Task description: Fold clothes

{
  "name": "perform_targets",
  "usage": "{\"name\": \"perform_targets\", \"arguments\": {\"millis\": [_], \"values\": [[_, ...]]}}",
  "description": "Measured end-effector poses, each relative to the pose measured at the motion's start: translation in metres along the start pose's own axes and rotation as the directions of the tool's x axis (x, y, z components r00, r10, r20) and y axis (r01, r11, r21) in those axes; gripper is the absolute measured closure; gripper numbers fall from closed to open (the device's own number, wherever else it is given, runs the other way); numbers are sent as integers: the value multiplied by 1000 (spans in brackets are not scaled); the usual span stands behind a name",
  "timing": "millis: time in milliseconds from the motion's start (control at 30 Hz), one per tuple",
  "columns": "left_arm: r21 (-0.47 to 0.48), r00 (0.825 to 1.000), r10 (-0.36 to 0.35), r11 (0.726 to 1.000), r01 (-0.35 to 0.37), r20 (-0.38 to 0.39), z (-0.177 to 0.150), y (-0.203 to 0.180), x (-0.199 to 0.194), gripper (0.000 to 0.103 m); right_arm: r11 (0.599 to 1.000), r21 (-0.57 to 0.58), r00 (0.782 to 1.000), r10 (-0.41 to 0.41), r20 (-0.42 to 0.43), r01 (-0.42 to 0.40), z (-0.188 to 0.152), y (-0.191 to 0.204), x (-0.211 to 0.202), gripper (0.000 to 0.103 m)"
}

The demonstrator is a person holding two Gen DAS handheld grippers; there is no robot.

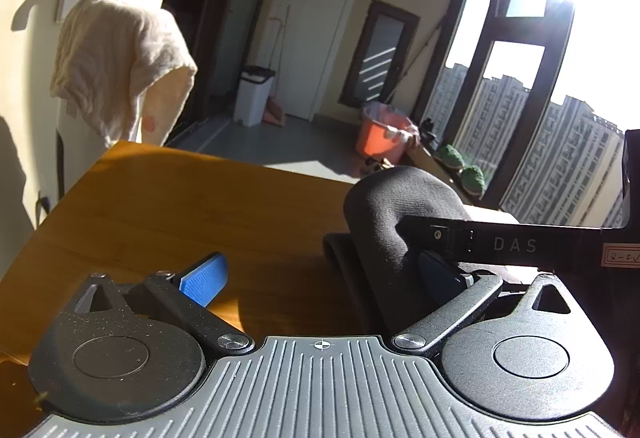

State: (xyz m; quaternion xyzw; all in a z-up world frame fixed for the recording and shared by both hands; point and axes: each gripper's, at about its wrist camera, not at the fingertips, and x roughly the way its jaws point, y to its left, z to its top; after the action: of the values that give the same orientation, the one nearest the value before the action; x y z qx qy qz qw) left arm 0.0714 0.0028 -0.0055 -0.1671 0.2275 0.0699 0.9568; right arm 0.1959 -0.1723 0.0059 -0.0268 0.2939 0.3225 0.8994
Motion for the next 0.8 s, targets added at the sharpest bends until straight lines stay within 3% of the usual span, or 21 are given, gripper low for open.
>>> {"name": "perform_targets", "arguments": {"millis": [133, 367, 467, 533, 667, 800], "values": [[-76, 1000, -23, 997, 22, -9, -3, 4, 0, 0, 1000, -4, 999, -18, 28, 18, -6, -1, -7, 0], [-42, 1000, -17, 999, 17, 3, -5, 2, -3, 0, 995, 94, 999, 18, 50, -22, -9, -13, -37, 0], [-25, 1000, -3, 1000, 4, 10, -5, -2, -4, 0, 995, 96, 995, -17, 94, 8, -21, -20, -61, 0], [-4, 1000, 2, 1000, -2, 8, -4, -6, -4, 0, 996, 79, 998, -47, 52, 42, -31, -23, -61, 0], [55, 1000, 20, 998, -20, -1, 2, -19, -7, 0, 989, 144, 998, -27, 56, 18, -41, -36, -59, 0], [92, 998, 64, 994, -63, -3, 5, -26, -8, 0, 990, 138, 996, -39, 80, 28, -44, -32, -58, 0]]}}
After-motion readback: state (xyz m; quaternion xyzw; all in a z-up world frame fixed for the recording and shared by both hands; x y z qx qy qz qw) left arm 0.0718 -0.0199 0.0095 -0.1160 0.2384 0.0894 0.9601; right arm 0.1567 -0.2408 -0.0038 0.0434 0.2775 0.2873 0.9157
